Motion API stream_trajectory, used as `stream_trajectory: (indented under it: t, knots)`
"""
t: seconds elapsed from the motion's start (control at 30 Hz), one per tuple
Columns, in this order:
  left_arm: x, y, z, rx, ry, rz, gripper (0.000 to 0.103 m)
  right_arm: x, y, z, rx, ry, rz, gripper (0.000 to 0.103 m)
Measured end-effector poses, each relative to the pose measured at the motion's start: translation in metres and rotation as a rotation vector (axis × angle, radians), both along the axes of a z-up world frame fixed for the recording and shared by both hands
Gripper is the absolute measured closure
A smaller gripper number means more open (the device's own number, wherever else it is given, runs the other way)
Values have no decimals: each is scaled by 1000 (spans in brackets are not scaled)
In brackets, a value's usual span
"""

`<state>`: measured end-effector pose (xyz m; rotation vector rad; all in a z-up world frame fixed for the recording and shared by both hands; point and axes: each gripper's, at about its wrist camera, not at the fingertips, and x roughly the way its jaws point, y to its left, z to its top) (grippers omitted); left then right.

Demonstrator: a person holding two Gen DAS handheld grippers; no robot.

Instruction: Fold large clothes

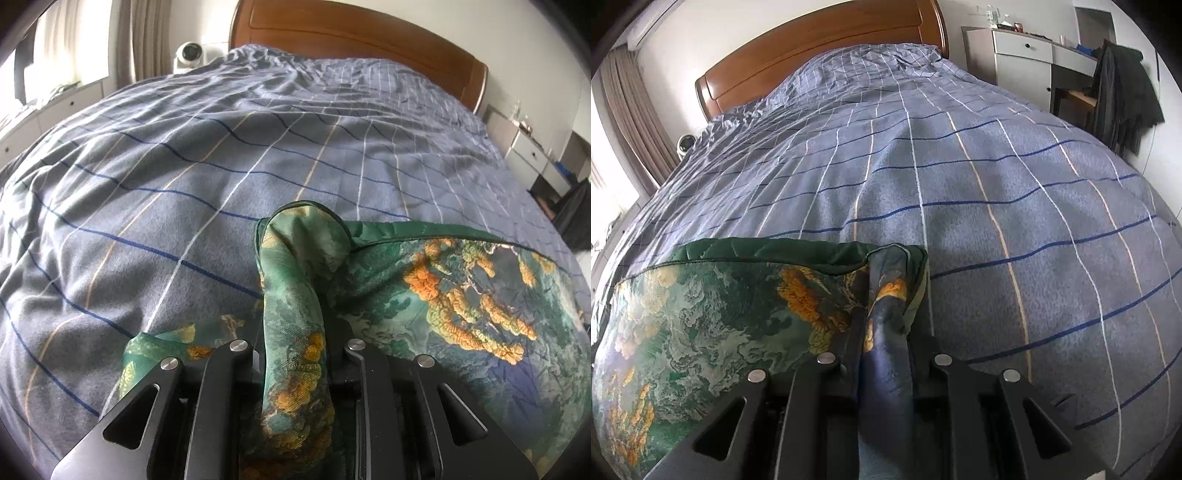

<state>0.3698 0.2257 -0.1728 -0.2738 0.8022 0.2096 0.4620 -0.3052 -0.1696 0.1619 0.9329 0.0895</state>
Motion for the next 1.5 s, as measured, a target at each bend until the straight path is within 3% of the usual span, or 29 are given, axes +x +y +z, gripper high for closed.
stream_trajectory:
  t: [0.07, 0.23, 0.3, 0.4, 0.47, 0.5, 0.57, 0.63, 0.73, 0.93, 1.0, 1.13, 1.2, 1.27, 1.5]
  knots:
    - [-2, 0, 1, -2, -7, 8, 78, 2, -3, 0, 21, 4, -3, 83]
    - [-5, 3, 5, -3, -12, 45, 53, 2, -14, -2, 107, 6, -15, 81]
    - [-3, 6, 7, -22, 13, 48, 30, 3, -18, -3, 142, 15, -15, 81]
    - [6, 14, 10, -78, 78, 38, 18, 10, -30, -3, 226, 59, -15, 79]
    - [7, 22, 16, -115, 109, 38, 12, 15, -40, 0, 266, 101, -33, 63]
    - [5, 26, 20, -126, 115, 46, 10, 17, -45, 4, 272, 120, -51, 57]
    - [-3, 33, 34, -130, 106, 76, 10, 19, -54, 11, 267, 162, -86, 34]
    - [-16, 39, 49, -123, 73, 113, 10, 17, -60, 24, 246, 187, -108, 32]
    - [-40, 46, 65, -135, 23, 134, 7, 5, -61, 65, 172, 107, -91, 32]
    - [-93, 29, 80, -70, -12, 89, 4, -64, -15, 133, 115, -37, 174, 32]
    - [-106, 19, 80, -45, -7, 71, 4, -100, 4, 133, 126, -39, 270, 32]
    - [-123, -8, 82, -9, 0, 25, 4, -140, 20, 102, 79, 26, 309, 32]
    - [-127, -22, 89, 6, 1, -10, 4, -152, 16, 82, -19, 51, 228, 32]
    - [-129, -39, 97, 25, -7, -57, 4, -169, 9, 77, -91, 18, 114, 32]
    - [-76, -111, 101, 37, 2, -173, 1, -263, 7, 94, 26, -146, 34, 32]
